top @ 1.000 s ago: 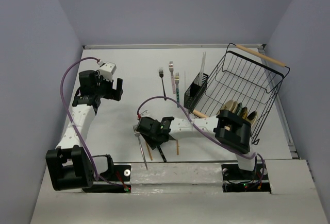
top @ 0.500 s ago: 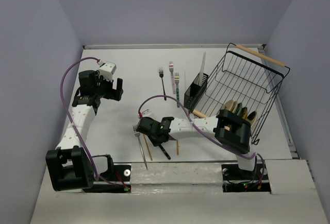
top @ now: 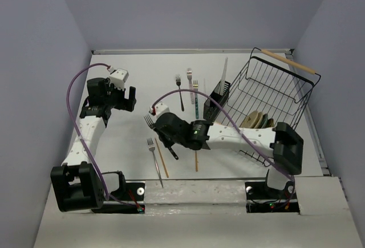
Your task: Sort the eating utensils into containers
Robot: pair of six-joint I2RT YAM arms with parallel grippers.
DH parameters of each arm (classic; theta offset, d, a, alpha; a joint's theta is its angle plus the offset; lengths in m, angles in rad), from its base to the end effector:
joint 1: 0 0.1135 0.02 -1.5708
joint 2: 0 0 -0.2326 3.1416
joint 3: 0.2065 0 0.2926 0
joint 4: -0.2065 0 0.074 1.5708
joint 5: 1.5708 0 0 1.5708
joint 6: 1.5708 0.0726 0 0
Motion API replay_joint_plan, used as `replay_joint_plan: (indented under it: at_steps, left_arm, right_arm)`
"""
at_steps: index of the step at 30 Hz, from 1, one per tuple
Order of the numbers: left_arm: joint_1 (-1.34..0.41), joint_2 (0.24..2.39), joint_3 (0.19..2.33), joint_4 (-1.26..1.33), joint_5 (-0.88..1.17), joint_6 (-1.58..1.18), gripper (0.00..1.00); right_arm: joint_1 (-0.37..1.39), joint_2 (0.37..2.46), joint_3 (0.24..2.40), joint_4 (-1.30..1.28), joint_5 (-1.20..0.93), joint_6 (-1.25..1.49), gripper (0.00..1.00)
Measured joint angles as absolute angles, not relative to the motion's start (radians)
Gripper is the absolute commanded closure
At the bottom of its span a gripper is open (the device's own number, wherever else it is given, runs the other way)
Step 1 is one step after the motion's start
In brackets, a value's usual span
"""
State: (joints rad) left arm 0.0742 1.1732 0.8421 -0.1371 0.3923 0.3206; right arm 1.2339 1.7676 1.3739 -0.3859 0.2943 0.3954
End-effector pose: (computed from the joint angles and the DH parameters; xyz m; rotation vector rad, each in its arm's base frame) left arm 0.3473 -0.0020 0.2279 0.4857 1.9442 -0.1477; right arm 0.1703 0.4225 0.1863 -0.8248 2.2086 0.4756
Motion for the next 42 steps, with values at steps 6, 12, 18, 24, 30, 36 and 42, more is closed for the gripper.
replay_joint_plan:
  at_steps: [6,12,18,24,30,36,42]
  left_arm:
    - [0.075,1.169,0.842,-0.134,0.392,0.321,0.01]
    - [0.075,1.162,0.842,-0.128,0.393,0.321,0.01]
    - [0.075,1.162,0.842,-0.123,0.404,0.321,0.01]
    - [0.075,1.162,0.842,-0.123,0.412,0.321,0.01]
    - [0.076,1.162,0.842,-0.123,0.417,0.321,0.01]
    - [0.076,1.163,0.842,-0.123,0.418,0.321,0.01]
    - [0.076,1.163,0.842,-0.123,0.419,0.321,0.01]
  right_arm:
    - [1.203,1.470,1.320,-0.059,0.391,0.221,1.00]
    - [0.973,1.219,1.080,0.366,0.480,0.084,1.00]
    - [0.772,1.220,0.955,0.485,0.265,-0.079,1.00]
    - [0.539,1.224,0.920,0.509,-0.082,-0.111,1.00]
    - [0.448,1.248,0.859,0.577,-0.281,-0.081,1.00]
    - [0.448,1.313,0.779,0.640,-0.414,-0.034,1.00]
    - [0.448,1.294,0.722,0.677,-0.445,-0.020,1.00]
